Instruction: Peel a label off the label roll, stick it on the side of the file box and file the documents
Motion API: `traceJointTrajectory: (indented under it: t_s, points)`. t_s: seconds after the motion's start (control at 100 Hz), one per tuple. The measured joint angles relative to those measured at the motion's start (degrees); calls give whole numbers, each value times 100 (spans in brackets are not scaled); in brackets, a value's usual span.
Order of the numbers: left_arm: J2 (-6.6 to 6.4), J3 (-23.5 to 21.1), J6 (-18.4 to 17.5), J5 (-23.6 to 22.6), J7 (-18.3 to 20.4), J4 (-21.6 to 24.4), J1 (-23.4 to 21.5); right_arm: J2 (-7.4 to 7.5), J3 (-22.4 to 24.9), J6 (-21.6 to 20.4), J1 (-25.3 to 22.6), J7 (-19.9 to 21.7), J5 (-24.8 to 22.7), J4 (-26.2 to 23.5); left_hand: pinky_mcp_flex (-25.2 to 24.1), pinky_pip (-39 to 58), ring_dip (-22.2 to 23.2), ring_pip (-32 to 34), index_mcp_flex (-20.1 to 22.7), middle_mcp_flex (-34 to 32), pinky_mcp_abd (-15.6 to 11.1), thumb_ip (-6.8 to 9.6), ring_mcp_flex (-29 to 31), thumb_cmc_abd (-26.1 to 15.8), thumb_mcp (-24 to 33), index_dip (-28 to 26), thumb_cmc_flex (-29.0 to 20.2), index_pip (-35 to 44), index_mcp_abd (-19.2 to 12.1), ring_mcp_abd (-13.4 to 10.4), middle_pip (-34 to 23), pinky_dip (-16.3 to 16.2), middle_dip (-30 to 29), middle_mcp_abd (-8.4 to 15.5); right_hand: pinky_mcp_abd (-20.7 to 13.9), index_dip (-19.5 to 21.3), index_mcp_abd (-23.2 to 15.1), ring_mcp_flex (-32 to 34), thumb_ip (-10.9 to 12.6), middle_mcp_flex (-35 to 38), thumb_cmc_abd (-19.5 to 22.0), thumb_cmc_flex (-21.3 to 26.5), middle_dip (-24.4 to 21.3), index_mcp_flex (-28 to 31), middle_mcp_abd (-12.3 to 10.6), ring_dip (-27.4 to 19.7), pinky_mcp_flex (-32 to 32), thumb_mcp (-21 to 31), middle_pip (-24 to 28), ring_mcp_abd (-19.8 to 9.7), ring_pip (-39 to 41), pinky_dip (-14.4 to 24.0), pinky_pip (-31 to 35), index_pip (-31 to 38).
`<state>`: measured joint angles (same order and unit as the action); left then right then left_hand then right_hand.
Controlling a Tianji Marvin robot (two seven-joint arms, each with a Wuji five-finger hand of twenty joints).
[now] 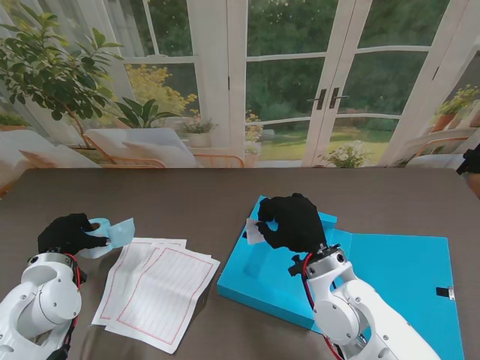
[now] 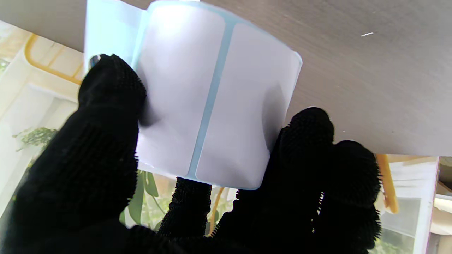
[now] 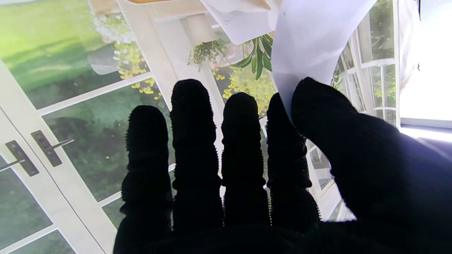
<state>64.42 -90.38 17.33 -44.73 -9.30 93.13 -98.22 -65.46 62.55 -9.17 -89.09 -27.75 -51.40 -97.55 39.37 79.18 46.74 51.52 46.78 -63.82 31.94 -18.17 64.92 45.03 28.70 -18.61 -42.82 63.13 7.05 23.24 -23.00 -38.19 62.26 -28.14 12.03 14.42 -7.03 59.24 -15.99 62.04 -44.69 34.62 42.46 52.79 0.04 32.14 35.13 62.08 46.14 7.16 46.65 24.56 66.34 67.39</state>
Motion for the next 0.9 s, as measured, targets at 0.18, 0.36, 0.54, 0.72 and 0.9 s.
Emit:
traceJointTrajectory:
  t_s: [0.18, 0.36, 0.54, 0.72, 0.9]
  points:
    - [-8, 87, 71, -408, -229, -281, 12, 0, 35, -22, -33, 0, 13, 17, 0, 0, 0, 2, -14, 0, 0, 0, 0, 0, 34, -10, 4, 14, 0, 0, 0, 0, 6, 0, 0, 0, 0, 0, 0, 0, 25, 1, 0, 0, 1, 0, 0, -2, 0, 1, 0, -1, 0, 0]
    - [-11, 133, 240, -521, -327, -453, 5, -2, 65, -39, -47, -8, 37, 39, -5, 1, 0, 3, -32, 0, 0, 0, 0, 0, 47, -16, 5, 19, 0, -1, 0, 0, 11, 0, 0, 0, 2, -1, 0, 0, 64, 1, 0, -6, 1, 0, 0, -9, 0, 4, 0, -1, 0, 0]
    - [-14, 173, 410, -516, -374, -539, -11, -3, 81, -49, -60, -11, 78, 60, -57, 12, 0, 40, -39, 0, 0, 0, -41, 0, 52, -20, 5, 21, 0, -1, 0, 0, 19, 0, 0, 0, 2, -1, 0, 0, 64, 1, 0, -6, 2, 0, 0, -11, 0, 90, 0, 0, 0, 0]
    - [-14, 247, 599, -543, -388, -612, 0, -3, 84, -51, -84, -7, 90, 55, -65, 12, -3, 40, -52, 4, 0, 0, -46, 0, 61, -28, 5, 21, 0, -2, 0, 8, 19, 0, 0, 0, 3, -1, 0, 0, 64, 1, 0, -6, 6, 0, 0, -13, 0, 90, 0, -1, 0, 0]
    - [-10, 297, 753, -559, -436, -689, 18, -4, 80, -51, -88, -7, 112, 55, -130, 12, -22, 41, -90, 10, -2, 0, -123, 0, 83, -32, 5, 36, 0, -3, 25, 74, 20, 0, 1, 0, 23, -2, 0, 0, 74, 57, 0, -7, 8, 0, 0, -124, 0, 90, 0, -1, 0, 0]
